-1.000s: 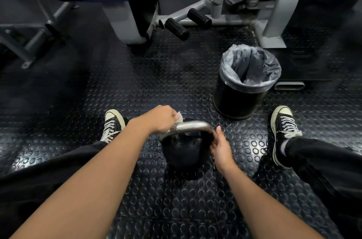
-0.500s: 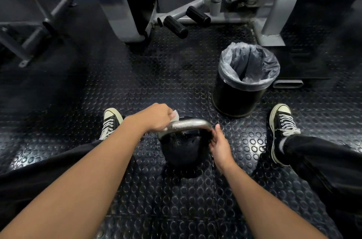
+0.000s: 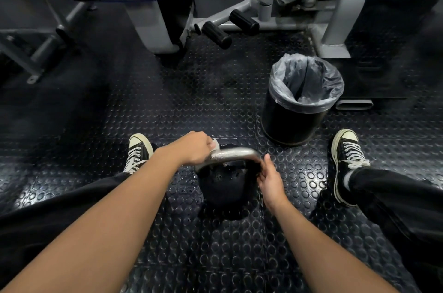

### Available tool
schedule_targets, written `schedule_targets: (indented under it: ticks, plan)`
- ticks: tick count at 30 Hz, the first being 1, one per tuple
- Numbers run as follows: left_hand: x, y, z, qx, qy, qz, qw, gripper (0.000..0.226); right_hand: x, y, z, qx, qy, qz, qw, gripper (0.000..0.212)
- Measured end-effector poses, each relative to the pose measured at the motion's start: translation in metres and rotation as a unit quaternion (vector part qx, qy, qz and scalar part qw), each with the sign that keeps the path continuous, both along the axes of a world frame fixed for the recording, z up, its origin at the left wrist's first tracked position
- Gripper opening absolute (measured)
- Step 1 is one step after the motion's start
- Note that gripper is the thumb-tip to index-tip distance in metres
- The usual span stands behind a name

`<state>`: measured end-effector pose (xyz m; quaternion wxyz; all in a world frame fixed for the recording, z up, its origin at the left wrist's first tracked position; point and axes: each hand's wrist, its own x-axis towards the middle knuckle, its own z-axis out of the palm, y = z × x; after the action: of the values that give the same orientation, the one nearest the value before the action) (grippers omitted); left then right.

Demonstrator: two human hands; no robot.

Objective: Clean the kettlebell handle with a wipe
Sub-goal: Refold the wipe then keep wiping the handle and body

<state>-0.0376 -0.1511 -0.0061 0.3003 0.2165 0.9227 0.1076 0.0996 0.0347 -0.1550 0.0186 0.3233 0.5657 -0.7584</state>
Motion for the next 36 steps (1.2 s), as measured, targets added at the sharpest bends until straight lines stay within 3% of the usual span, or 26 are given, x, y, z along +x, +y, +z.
schedule_targets:
  ticks: [3, 7, 12, 16, 22, 28, 36]
  plan:
    - [0.004, 0.006, 0.006, 0.025, 0.018, -0.011, 0.999, 0.043, 0.0, 0.0, 0.0, 0.003, 0.001, 0.005, 1.0, 0.068]
    - [0.01, -0.001, 0.008, 0.01, 0.028, -0.006, 1.0, 0.044, 0.0, -0.001, -0.001, 0.0, -0.005, 0.002, 1.0, 0.069]
    - [0.024, -0.009, -0.003, 0.022, 0.016, 0.061, 0.998, 0.038, 0.001, -0.003, 0.003, -0.003, -0.01, 0.003, 1.0, 0.069]
    - [0.066, -0.011, -0.009, 0.068, 0.092, 0.124, 0.986, 0.03, 0.002, -0.005, 0.004, -0.005, -0.016, -0.001, 1.0, 0.068]
    - [0.092, 0.003, -0.023, 0.092, 0.084, 0.184, 0.975, 0.046, 0.002, -0.006, 0.002, -0.012, -0.027, -0.018, 0.999, 0.078]
    - [0.117, 0.007, -0.037, 0.139, 0.138, 0.18, 0.964, 0.051, 0.003, -0.005, 0.003, -0.013, -0.023, -0.022, 0.999, 0.076]
    - [0.112, 0.014, -0.039, 0.152, 0.162, 0.183, 0.958, 0.054, 0.003, -0.005, 0.003, -0.029, -0.01, -0.018, 0.999, 0.047]
